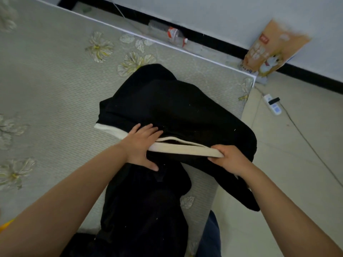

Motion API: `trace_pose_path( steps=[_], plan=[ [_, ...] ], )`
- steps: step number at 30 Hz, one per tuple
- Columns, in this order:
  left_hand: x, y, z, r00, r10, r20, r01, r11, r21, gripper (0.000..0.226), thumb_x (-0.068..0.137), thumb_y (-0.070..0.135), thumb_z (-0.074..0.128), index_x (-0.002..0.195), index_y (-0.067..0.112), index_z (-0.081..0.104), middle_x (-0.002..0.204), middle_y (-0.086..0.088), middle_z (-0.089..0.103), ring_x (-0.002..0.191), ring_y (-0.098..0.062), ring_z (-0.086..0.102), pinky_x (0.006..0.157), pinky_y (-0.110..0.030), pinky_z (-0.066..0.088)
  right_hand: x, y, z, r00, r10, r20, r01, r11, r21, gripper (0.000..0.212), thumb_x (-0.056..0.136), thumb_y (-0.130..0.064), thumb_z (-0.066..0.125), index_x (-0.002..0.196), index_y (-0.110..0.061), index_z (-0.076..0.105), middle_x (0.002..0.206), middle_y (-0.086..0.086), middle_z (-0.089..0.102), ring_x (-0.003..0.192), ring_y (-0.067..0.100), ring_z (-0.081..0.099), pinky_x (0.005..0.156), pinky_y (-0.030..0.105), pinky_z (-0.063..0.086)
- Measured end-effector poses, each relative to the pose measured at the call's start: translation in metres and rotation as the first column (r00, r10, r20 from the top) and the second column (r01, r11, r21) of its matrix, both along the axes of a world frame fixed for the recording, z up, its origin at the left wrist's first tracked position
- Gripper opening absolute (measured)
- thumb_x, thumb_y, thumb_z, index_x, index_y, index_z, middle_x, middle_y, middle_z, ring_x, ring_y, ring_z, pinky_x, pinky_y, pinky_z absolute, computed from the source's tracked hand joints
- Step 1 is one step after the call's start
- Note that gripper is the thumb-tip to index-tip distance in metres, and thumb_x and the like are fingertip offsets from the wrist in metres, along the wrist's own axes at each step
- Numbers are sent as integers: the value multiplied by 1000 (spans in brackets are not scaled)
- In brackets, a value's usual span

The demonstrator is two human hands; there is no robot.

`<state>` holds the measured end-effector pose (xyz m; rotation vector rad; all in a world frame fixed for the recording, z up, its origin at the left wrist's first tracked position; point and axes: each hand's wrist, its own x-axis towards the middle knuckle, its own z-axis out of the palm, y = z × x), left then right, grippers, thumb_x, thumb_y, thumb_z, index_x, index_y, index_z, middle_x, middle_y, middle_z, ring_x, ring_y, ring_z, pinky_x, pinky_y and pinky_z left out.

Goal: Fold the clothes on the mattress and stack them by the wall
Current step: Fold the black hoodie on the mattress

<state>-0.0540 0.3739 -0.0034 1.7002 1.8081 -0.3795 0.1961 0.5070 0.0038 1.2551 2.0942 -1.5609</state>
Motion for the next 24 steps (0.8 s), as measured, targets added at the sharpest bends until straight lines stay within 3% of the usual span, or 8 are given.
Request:
trace_pose_path(
  steps=[4,10,13,15,16,19,22,24],
  plan=[
    [22,27,-7,1000,4,-29,-2,997,82,96,75,56,60,147,19,7,154,-1,12,142,-20,2,113,-43,-5,5,7,5,999,45,-11,-43,993,107,15,84,-12,63,99,-14,66,84,-2,61,78,9,56,62,9,40],
    [20,34,-18,997,1,-80,8,993,121,59,90,16,46,144,21,22,154,2,17,142,-12,8,114,-30,1,13,5,8,961,247,125,-274,913,302,25,87,-23,59,110,-14,60,102,5,65,91,17,60,74,23,42],
    [26,41,-15,996,86,-13,-85,991,102,54,89,6,46,140,17,32,148,-4,33,137,-16,27,111,-27,19,7,-29,-2,912,267,313,-395,777,490,81,74,-47,68,140,-15,32,140,9,42,128,27,41,107,36,28],
    [30,47,-12,996,77,-36,-72,991,116,50,89,7,46,137,16,36,140,-6,42,127,-18,41,104,-29,34,-6,-59,-6,879,236,414,-446,711,543,121,39,-62,80,138,-8,35,138,21,44,126,37,44,102,55,31],
    [32,50,-11,997,68,-45,-62,990,127,49,89,7,46,137,15,37,139,-6,44,125,-19,44,102,-30,37,-12,-70,-10,890,199,411,-425,691,585,127,26,-62,83,133,-7,41,131,24,51,119,39,50,94,59,37],
    [37,49,-9,993,35,-108,-19,989,146,60,90,2,44,144,14,22,148,-8,31,135,-19,31,110,-27,24,-22,-68,-21,941,22,339,-243,739,628,107,36,-40,90,129,-6,50,126,27,53,115,42,53,89,63,38],
    [45,39,-4,982,-27,-189,62,981,181,65,92,2,39,147,11,5,155,-6,13,142,-16,13,114,-24,4,-17,-44,-30,933,-21,359,-207,785,584,85,79,-20,68,145,-7,17,148,20,28,137,35,27,112,50,18],
    [52,33,0,975,-33,-219,98,952,291,64,89,2,45,145,4,13,152,-13,19,141,-19,20,114,-26,9,-9,-36,-31,957,45,285,-200,818,540,64,82,-8,58,140,-3,30,139,19,42,129,33,40,106,39,31]
  ],
)
